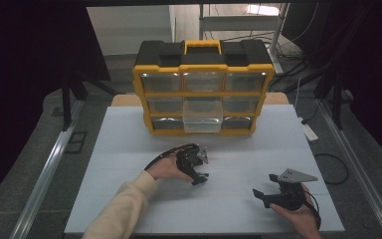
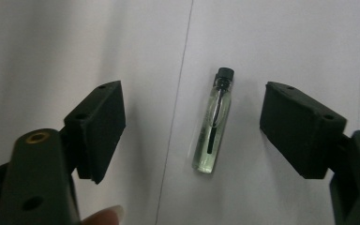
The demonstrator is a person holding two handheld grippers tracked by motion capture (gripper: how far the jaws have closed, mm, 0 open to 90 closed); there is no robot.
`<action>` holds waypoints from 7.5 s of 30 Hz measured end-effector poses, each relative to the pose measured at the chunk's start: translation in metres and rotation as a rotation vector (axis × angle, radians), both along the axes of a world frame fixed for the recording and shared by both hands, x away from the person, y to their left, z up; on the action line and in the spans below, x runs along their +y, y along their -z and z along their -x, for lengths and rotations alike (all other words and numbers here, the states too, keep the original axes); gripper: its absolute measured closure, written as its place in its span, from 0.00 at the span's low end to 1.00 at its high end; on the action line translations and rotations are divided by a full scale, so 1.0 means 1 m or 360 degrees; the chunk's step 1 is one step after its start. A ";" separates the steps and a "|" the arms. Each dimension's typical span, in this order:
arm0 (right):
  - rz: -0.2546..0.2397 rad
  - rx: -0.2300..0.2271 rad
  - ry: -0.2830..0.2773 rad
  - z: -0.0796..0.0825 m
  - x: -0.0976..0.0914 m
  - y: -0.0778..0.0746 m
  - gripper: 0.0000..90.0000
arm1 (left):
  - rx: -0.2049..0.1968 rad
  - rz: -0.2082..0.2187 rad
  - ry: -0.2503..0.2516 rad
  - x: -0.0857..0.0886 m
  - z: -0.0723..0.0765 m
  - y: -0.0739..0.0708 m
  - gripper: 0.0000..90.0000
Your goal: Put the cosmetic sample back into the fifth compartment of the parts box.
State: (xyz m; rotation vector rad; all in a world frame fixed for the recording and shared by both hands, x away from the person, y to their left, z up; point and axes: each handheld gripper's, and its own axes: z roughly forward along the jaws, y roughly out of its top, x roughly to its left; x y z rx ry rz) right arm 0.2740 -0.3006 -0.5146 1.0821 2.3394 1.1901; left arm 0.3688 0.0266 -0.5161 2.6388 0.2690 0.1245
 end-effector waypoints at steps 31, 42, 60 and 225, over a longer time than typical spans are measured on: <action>-0.0001 0.0001 0.0001 0.000 0.000 0.000 0.15 | 0.0036 -0.0016 0.0137 -0.003 0.004 -0.005 0.89; -0.0001 -0.0002 0.0004 0.000 -0.001 0.000 0.15 | 0.0011 0.0014 0.0067 0.001 0.006 -0.013 0.89; -0.0006 -0.0009 0.0018 0.000 -0.001 -0.001 0.15 | -0.0004 0.0171 -0.0029 0.012 0.015 -0.039 0.89; 0.0000 -0.0016 0.0035 -0.001 -0.003 0.000 0.15 | -0.0295 0.0804 -0.0686 0.042 -0.051 -0.158 0.88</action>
